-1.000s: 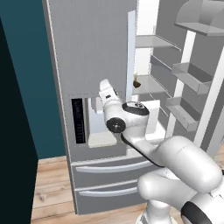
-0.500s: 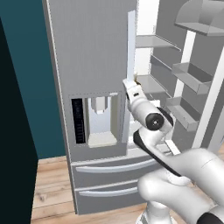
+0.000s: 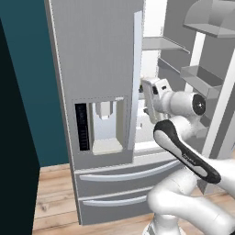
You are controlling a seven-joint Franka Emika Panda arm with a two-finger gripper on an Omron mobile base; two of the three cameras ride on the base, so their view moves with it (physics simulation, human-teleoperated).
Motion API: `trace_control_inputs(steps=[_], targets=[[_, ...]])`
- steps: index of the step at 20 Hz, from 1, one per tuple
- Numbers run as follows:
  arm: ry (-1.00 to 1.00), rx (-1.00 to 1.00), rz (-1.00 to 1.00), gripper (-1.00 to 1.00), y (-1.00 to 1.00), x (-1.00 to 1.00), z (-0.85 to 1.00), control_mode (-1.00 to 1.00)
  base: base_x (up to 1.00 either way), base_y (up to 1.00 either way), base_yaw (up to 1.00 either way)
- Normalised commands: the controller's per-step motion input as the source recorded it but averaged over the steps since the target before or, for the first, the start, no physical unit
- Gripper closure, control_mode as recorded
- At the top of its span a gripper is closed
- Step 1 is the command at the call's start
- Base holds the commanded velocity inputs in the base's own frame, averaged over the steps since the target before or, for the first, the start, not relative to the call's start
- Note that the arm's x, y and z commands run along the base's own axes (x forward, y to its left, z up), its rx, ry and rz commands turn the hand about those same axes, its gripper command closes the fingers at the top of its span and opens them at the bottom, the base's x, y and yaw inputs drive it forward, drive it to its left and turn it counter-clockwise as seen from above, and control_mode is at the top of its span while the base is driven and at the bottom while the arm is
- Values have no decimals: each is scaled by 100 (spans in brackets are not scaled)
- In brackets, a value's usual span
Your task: Place the tupperware on the second highest shelf of the fridge. Make space for the tupperware among the existing items by rearranging them on the shelves if needed. Close the fridge door when finished.
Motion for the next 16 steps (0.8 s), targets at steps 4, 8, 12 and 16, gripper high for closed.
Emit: trace_control_inputs(steps=[4, 8, 12, 16], targets=[[26, 3, 17, -100, -24, -86, 0, -100, 0, 0, 0], [4, 0, 12, -100, -64, -93, -3, -100, 0, 0, 0], [0, 5, 4, -100, -96, -61, -8, -100, 0, 0, 0], [-1, 14, 0, -100, -100, -43, -4, -100, 0, 0, 0]])
